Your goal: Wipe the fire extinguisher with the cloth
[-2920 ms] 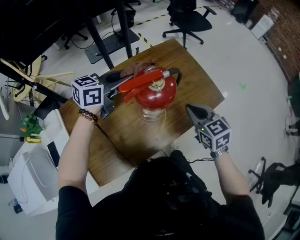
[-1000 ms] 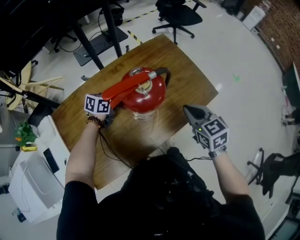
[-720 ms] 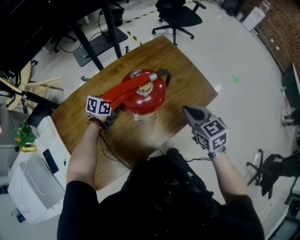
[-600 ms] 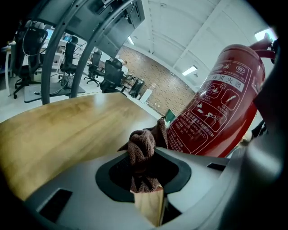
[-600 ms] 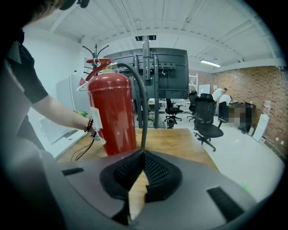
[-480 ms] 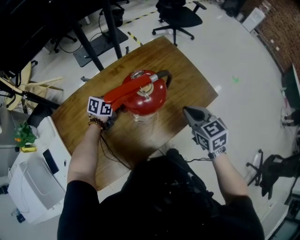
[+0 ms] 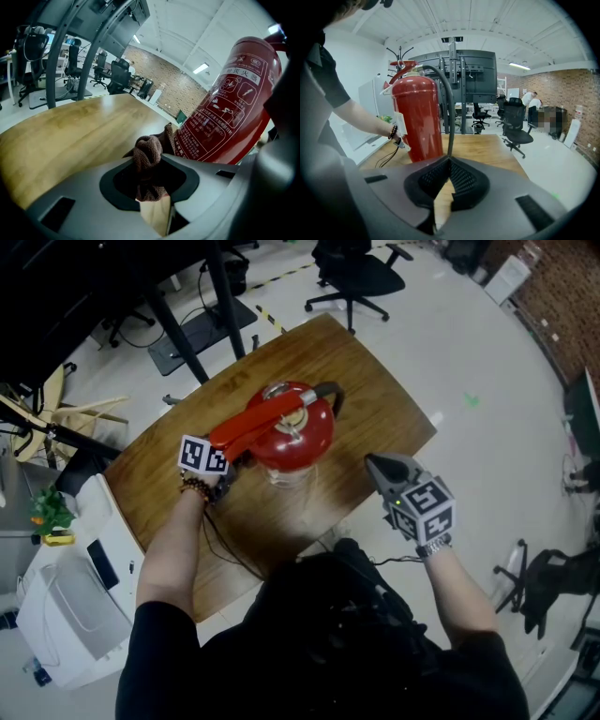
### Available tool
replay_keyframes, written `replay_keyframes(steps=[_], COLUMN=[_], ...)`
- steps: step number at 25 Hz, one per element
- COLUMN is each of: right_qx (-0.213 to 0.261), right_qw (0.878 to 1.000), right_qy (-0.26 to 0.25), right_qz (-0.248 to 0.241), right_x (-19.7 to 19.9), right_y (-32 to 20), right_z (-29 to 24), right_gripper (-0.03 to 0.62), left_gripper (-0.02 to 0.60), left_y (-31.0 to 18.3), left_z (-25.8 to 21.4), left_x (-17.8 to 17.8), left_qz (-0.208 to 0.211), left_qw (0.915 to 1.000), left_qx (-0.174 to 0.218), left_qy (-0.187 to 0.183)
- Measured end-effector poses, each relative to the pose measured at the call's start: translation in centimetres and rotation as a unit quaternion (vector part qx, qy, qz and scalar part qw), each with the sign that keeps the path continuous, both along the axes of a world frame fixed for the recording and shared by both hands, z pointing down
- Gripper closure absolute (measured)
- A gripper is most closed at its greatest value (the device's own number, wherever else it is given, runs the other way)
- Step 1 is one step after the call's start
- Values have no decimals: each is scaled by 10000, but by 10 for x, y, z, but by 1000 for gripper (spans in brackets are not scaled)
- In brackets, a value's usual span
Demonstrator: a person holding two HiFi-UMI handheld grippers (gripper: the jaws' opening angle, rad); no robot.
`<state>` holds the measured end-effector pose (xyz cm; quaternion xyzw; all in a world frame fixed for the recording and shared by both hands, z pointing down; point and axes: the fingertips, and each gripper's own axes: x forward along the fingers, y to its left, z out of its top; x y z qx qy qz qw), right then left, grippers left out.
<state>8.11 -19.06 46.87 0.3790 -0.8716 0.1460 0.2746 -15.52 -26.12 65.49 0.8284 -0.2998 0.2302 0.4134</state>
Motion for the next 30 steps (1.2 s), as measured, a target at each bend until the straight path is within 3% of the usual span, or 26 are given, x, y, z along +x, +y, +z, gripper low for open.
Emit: replay_keyframes(steps=[6, 10, 14, 20, 23, 30], right_qx=[39, 78, 98, 113, 111, 76], right_qw=[10000, 10000, 9999, 9999, 9999, 9997], right_qy=[-13, -41, -64, -59, -53, -10], right_qz=[-11, -39, -55, -66, -71, -218], right_x=[1, -1, -2, -2, -2, -3], right_y=[0, -1, 0, -1, 0, -2], right_z=[-1, -3, -4, -6, -7, -7], right_gripper=[579, 577, 578, 578, 578, 578], left_gripper=[485, 485, 485, 485, 485, 485], left_y=[-17, -47, -68, -70, -66, -64], left_z=[-27, -85, -152, -230, -249, -321], left_x=[-22, -38, -43, -12, 2, 14], left_qz=[-259, -620, -686, -347, -168, 540], left_qw=[9993, 9940, 9852, 9676, 9622, 9517], left_qx=[280, 786, 1280, 1801, 1909, 2540], left_qy=[14, 440, 909, 1736, 1934, 1641])
